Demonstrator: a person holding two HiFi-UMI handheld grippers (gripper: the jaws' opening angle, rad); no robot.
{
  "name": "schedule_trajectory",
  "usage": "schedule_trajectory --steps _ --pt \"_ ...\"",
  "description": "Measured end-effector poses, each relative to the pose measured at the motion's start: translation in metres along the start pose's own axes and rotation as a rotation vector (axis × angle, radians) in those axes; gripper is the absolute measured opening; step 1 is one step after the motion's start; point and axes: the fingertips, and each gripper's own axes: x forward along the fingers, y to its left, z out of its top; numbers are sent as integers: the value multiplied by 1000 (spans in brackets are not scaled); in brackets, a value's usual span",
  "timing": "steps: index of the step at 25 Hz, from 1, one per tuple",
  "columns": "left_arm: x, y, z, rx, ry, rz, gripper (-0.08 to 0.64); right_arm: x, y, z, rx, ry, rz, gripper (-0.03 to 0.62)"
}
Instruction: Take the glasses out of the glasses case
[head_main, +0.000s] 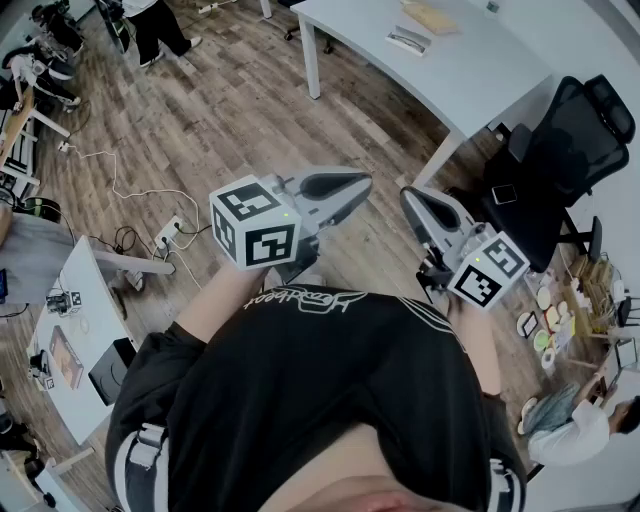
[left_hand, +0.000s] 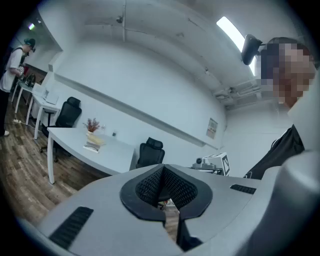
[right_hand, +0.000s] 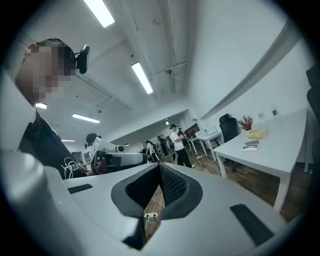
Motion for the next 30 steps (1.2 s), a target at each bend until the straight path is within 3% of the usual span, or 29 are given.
schedule_trajectory --steps 15,30 --pt "13 -50 -13 27 -22 17 6 -49 14 2 -28 -23 16 9" --pt "37 -76 -31 15 4 -25 7 -89 8 -7 0 -44 -37 9"
